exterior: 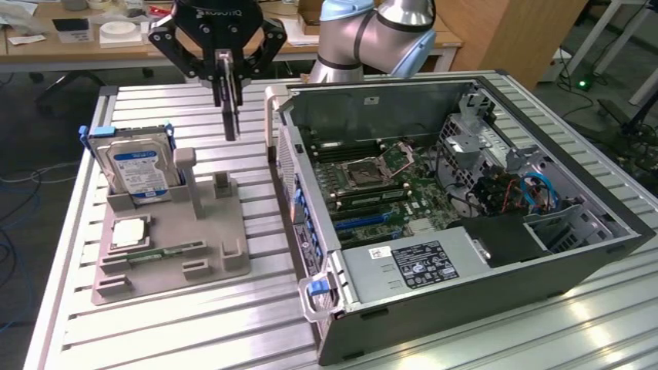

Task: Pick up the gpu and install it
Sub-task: 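Pick up the gpu and move the gpu toward the slot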

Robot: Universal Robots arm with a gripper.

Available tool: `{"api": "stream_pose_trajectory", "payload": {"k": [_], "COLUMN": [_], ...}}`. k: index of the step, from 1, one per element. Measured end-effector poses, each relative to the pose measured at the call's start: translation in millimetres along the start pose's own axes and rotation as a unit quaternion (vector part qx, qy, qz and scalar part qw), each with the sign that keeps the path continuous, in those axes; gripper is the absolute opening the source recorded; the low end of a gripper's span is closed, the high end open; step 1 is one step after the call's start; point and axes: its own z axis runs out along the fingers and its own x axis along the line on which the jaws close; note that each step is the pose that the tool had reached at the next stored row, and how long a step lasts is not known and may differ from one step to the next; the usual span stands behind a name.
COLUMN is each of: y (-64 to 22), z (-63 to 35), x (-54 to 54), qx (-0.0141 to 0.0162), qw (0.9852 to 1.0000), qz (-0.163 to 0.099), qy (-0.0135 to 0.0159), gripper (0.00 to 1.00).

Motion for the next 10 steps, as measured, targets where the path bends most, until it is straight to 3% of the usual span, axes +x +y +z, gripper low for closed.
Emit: {"api": "stream_pose_trajectory", "payload": {"k": [10], "y": [0.2], "z": [0.0], "x": [-6.2], "qx": [0.0000], "qw": [1.0000], "qz": [0.000], "qy": [0.0000], "gripper": [0.28]}}
